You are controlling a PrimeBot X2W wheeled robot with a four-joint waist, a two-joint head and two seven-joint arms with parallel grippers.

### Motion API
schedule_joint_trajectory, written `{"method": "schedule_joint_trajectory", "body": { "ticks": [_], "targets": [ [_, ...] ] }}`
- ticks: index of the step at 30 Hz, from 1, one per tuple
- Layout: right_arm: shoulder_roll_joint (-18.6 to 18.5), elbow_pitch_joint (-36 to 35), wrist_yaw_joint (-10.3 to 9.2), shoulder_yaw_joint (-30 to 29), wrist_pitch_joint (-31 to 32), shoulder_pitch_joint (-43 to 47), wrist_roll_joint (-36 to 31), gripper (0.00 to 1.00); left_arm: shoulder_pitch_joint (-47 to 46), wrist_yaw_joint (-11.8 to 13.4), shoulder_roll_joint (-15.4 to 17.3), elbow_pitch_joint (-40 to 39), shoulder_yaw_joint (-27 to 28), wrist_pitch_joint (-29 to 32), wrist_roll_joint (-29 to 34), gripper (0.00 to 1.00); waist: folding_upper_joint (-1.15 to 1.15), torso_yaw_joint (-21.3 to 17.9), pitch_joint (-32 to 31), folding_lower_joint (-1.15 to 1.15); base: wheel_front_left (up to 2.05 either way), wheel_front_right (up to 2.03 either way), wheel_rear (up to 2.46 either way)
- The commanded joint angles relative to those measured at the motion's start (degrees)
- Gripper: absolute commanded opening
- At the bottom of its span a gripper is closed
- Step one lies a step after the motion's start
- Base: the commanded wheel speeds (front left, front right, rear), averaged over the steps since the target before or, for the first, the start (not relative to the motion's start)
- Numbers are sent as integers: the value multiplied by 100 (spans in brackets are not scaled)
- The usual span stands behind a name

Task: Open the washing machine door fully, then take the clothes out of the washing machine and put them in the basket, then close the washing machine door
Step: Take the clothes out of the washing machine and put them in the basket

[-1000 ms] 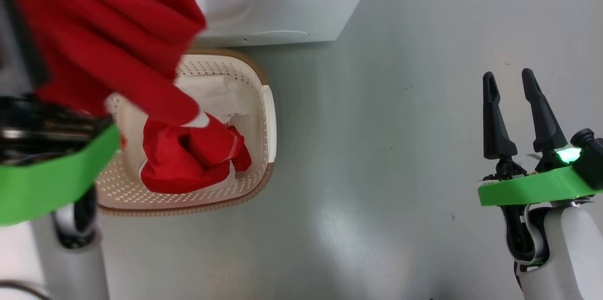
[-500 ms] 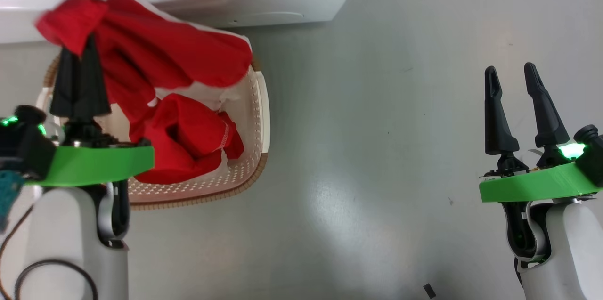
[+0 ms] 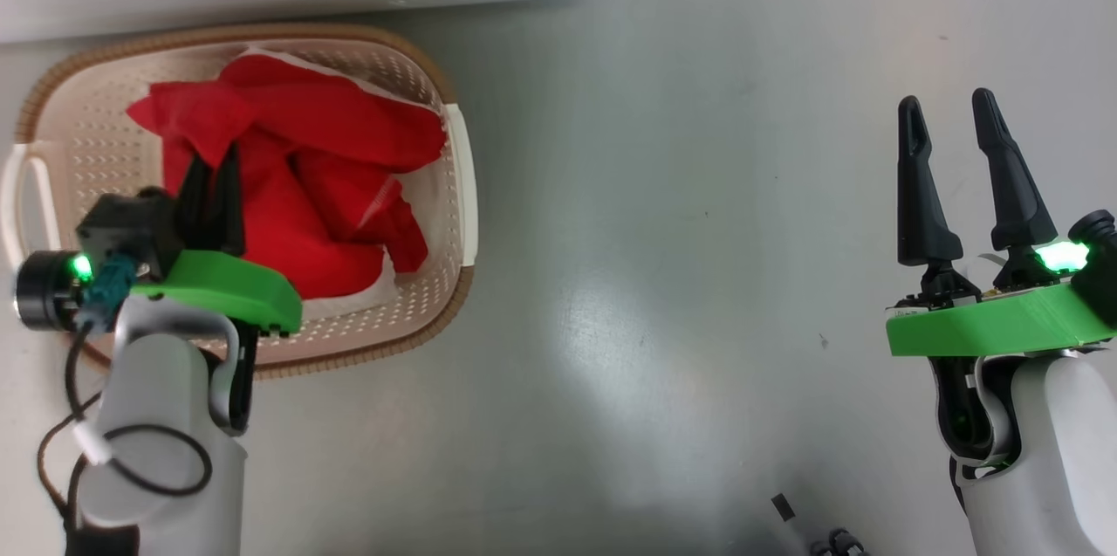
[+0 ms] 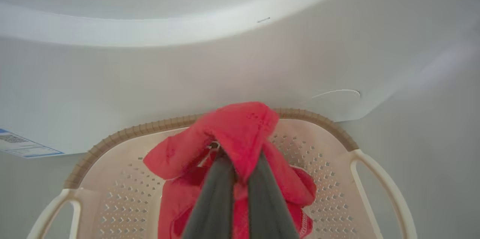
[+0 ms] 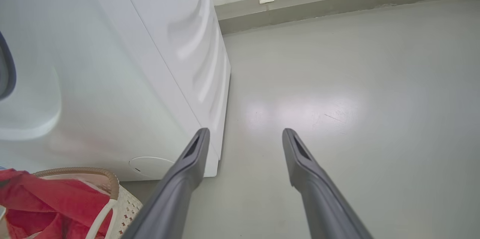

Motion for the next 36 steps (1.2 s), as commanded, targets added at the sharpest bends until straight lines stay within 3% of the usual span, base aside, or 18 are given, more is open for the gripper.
{"method": "schedule_joint_trajectory", "body": {
  "ticks": [1, 11, 13, 14, 15, 16, 17, 18, 36],
  "targets": [
    [-14, -135, 37, 146, -36, 66, 41, 100, 50, -28, 205, 65, 111, -22, 25, 0, 0, -59, 66, 0, 0, 0, 0],
    [-14, -156, 37, 180, -36, 22, 36, 100, -575, -74, 375, 1625, 22, -22, -19, 0, 0, -141, 191, 0, 0, 0, 0],
    [-14, -151, 37, 173, -36, 26, 26, 100, -662, -86, 356, 1808, 0, -22, -65, 18, 0, -132, 183, 0, 0, 0, 0],
    [-14, -145, 37, 170, -36, 30, 19, 100, -693, -91, 348, 1845, -14, -22, -78, 39, 0, -122, 172, 0, 0, 0, 0],
    [-14, -137, 37, 168, -36, 34, 11, 100, -711, -94, 338, 1870, -3, -22, -107, 51, 0, -110, 153, 0, 0, 0, 0],
    [-14, -128, 37, 166, -36, 39, 4, 100, -719, -96, 327, 1897, 9, -22, -135, 82, 0, -98, 128, 0, 0, 0, 0],
    [-14, -122, 37, 168, -36, 40, -1, 100, -721, -98, 321, 1917, 9, -22, -147, 95, 0, -91, 102, 0, 0, 0, 0],
    [-14, -117, 37, 172, -36, 41, -7, 100, -714, -100, 315, 1932, 6, -22, -157, 100, 0, -84, 69, 0, 0, 0, 0],
    [-14, 29, 37, 167, -36, 201, -91, 100, -184, -119, 207, 1324, 291, -22, -347, 100, 0, -1, -810, 0, 0, 0, 0]
  ]
}}
